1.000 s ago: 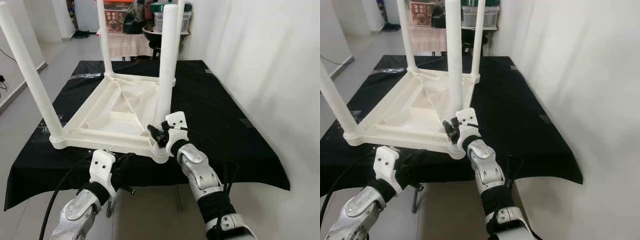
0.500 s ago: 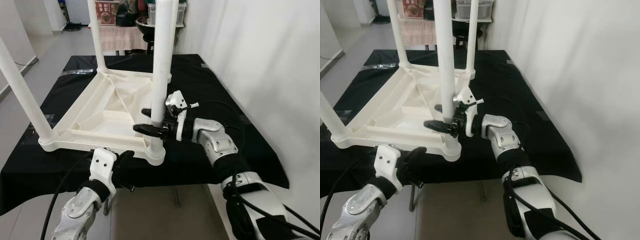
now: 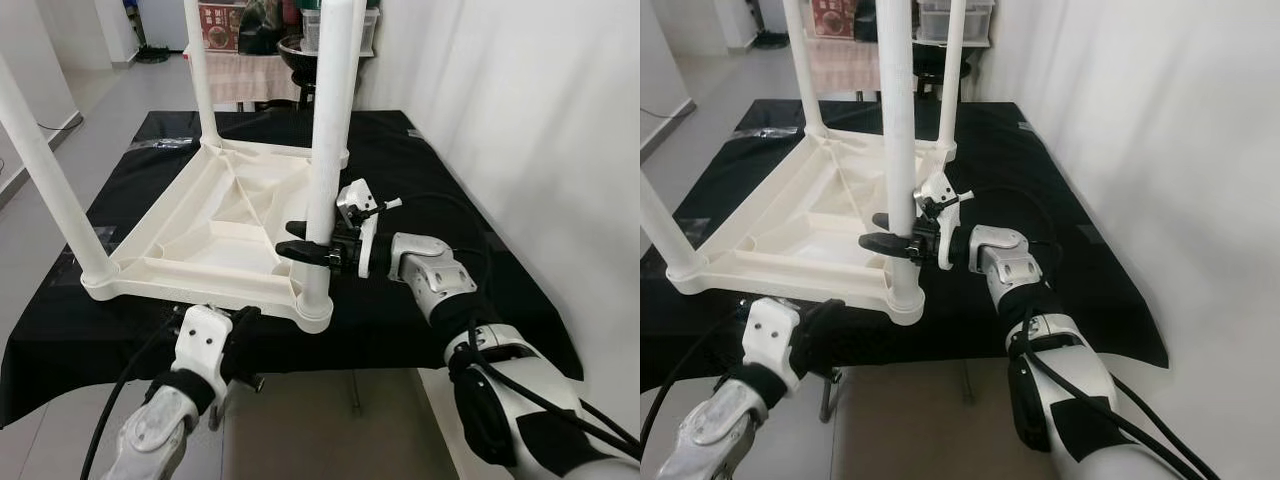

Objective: Building children table

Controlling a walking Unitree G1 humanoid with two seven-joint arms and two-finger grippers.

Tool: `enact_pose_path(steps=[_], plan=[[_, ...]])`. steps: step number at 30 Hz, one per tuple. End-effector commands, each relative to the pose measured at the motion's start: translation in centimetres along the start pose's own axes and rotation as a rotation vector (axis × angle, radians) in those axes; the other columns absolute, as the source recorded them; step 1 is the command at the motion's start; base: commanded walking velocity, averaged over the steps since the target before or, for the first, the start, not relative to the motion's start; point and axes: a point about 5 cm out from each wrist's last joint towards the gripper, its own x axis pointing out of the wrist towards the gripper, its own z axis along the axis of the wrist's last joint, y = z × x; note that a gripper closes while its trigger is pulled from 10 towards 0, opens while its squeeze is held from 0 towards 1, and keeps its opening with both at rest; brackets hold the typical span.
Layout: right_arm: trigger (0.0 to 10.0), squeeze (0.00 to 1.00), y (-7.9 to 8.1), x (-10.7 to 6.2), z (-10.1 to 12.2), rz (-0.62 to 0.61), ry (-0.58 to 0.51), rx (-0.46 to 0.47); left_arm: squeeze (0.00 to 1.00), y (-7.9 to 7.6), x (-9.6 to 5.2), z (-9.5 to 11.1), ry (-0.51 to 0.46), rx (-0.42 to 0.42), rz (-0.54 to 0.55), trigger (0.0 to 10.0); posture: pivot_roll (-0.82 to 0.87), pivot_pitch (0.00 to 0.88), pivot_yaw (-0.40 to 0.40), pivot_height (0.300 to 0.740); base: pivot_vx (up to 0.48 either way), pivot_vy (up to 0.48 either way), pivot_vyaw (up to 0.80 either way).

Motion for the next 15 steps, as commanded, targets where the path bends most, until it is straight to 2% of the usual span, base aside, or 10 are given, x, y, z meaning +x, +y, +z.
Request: enact_pose_path(steps=[1, 2, 3, 7, 8, 9, 10, 12, 13, 15], plan=[[0.0, 0.00, -0.6, -2.4, -3.2, -0.202, 0.072, 0.067, 0.00, 0.2, -0.2, 0.1, -0.010, 0.008, 0.014, 10.0, 0.08, 0.000, -0.066, 0.740, 0.000, 0.000, 0.00], [0.0, 0.00, -0.6, -2.4, -3.2, -0.202, 0.072, 0.067, 0.00, 0.2, -0.2, 0.1, -0.010, 0.008, 0.014, 10.0, 0.08, 0.000, -0.066, 0.740, 0.000, 0.000, 0.00], [0.0, 0.00, -0.7, -3.0, -3.9, -0.275, 0.088, 0.073, 0.00, 0.3, -0.2, 0.2, -0.014, 0.004, 0.021, 10.0, 0.08, 0.000, -0.066, 0.740, 0.000, 0.000, 0.00], [0.0, 0.00, -0.7, -3.0, -3.9, -0.275, 0.088, 0.073, 0.00, 0.3, -0.2, 0.2, -0.014, 0.004, 0.021, 10.0, 0.08, 0.000, -0.066, 0.740, 0.000, 0.000, 0.00], [0.0, 0.00, -0.1, -3.2, -5.2, -0.578, 0.103, 0.135, 0.00, 0.6, -0.1, 0.2, -0.018, -0.002, 0.021, 10.0, 0.06, 0.000, -0.055, 0.740, 0.000, 0.000, 0.00], [0.0, 0.00, -0.1, -3.2, -5.2, -0.578, 0.103, 0.135, 0.00, 0.6, -0.1, 0.2, -0.018, -0.002, 0.021, 10.0, 0.06, 0.000, -0.055, 0.740, 0.000, 0.000, 0.00], [0.0, 0.00, 1.8, -2.5, -5.4, -0.727, 0.091, 0.139, 0.00, 0.8, 0.2, 0.2, -0.019, -0.006, 0.010, 10.0, 0.04, 0.000, -0.035, 0.740, 0.000, 0.000, 0.00], [0.0, 0.00, 1.8, -2.5, -5.4, -0.727, 0.091, 0.139, 0.00, 0.8, 0.2, 0.2, -0.019, -0.006, 0.010, 10.0, 0.04, 0.000, -0.035, 0.740, 0.000, 0.000, 0.00], [0.0, 0.00, 2.8, -2.1, -5.1, -0.830, 0.070, 0.130, 0.00, 0.9, 0.4, 0.1, -0.019, -0.008, 0.002, 10.0, 0.04, 0.000, -0.033, 0.740, 0.000, 0.000, 0.00], [0.0, 0.00, 3.3, -1.7, -4.8, -0.876, 0.050, 0.119, 0.00, 0.9, 0.6, 0.1, -0.019, -0.008, -0.003, 10.0, 0.04, 0.000, -0.033, 0.740, 0.000, 0.000, 0.00]])
